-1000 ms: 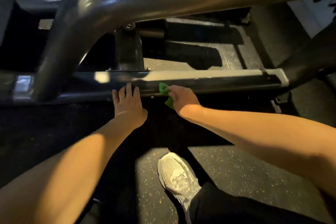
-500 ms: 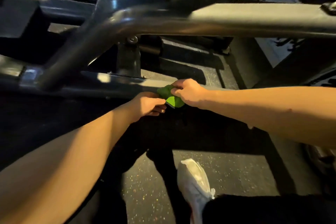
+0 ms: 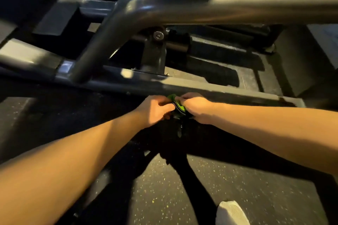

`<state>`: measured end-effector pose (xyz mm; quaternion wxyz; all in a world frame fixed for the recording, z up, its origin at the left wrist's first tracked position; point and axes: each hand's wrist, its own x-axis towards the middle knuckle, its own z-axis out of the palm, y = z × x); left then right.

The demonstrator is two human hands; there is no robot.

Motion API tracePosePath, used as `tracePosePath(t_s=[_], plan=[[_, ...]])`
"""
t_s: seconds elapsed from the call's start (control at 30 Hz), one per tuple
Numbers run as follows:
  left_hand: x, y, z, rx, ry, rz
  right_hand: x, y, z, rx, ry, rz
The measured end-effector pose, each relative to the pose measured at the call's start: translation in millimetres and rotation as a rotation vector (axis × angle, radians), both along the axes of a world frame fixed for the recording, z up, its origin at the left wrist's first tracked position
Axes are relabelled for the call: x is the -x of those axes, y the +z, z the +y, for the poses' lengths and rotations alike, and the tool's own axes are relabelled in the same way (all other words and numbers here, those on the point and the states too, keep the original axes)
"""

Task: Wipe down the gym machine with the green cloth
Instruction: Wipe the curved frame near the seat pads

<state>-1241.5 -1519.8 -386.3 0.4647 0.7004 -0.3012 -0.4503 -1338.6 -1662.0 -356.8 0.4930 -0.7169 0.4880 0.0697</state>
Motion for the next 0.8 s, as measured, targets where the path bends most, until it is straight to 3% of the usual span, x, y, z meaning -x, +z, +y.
tracePosePath(t_s=[0.13,0.2,0.27,0.5,0.63,0.8], plan=[[20,-8,-18,-0.022,0.206,0.027,22,-5,-19,-0.465,-0.145,-0.168],[25,-11,-29,-0.087,0.251,-0.084,37,-7,-32,-0.586,-0.027,-0.229],[32,-12,-38,-0.15,0.325,-0.121,50,-11,-45,-0.541,0.178,-0.226],[72,3,-56,-0.19,0.455,-0.129,88,-32,-85,0.032,0.571,-0.088],[81,12,-53,-0.239,0.493,-0.062,104,-49,-90,-0.074,0.464,-0.207],[92,11,-50,-0.302,0.429,-0.175,116,-55,-85,-0.209,0.232,-0.345]])
